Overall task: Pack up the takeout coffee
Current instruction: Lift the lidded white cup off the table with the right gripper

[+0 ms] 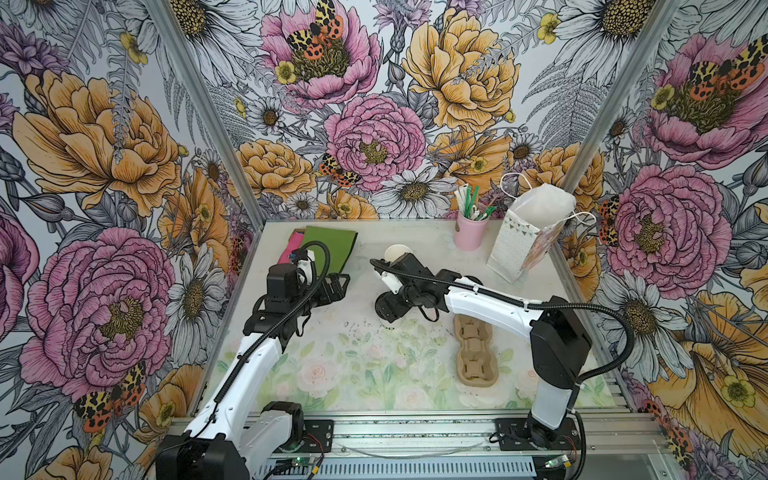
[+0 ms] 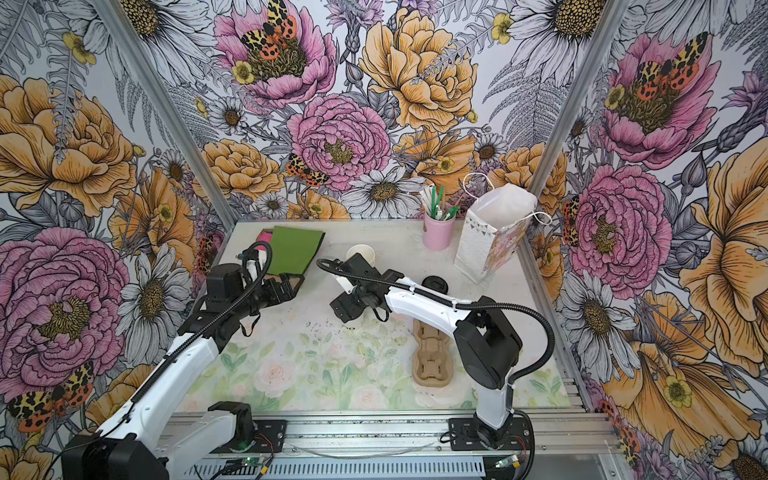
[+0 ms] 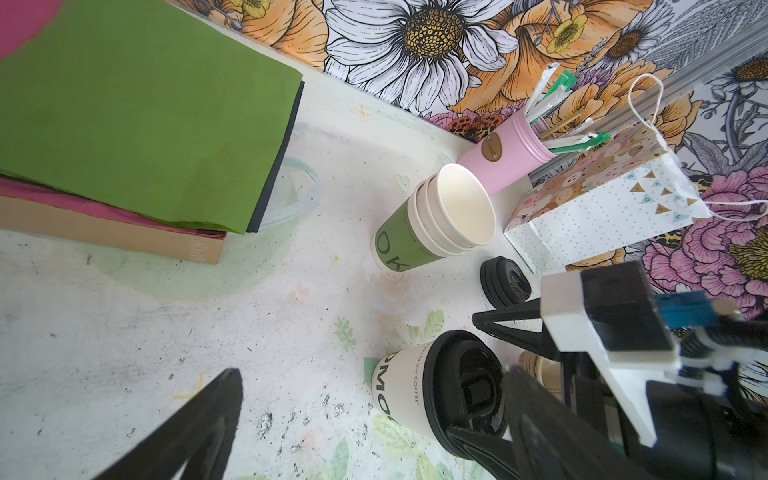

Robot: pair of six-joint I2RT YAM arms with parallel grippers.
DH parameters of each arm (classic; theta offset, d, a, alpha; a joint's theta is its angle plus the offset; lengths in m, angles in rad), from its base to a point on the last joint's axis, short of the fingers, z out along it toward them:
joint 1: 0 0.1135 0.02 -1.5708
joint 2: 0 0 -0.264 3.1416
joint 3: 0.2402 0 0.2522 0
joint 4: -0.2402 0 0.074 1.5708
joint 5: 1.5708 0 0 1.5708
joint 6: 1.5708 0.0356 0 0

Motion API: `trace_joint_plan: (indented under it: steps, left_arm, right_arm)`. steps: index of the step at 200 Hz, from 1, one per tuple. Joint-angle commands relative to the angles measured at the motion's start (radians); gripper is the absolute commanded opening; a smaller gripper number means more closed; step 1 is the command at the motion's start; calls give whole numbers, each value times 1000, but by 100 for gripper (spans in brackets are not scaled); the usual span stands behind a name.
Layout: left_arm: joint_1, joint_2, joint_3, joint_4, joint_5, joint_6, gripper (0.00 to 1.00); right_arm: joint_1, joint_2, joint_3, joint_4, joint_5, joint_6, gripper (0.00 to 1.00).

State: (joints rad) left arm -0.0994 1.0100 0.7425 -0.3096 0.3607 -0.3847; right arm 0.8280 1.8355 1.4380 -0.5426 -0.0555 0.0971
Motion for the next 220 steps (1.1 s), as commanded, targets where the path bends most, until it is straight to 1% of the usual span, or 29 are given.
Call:
trace_joint_plan:
  steps: [1, 33, 88, 220]
  left_arm:
    - [11, -4, 13, 15, 24, 10, 99]
    - [11, -8, 11, 15, 25, 9, 99]
    - [10, -7, 7, 15, 29, 6, 99]
    - [5, 6, 9, 15, 28, 4, 99]
  right_arm:
    - [5, -37, 29, -7, 5, 14, 100]
    - [5, -47, 20, -7, -12, 21, 100]
    - [8, -22, 15, -7, -41, 36, 100]
    - [10, 32, 7, -17, -52, 34, 99]
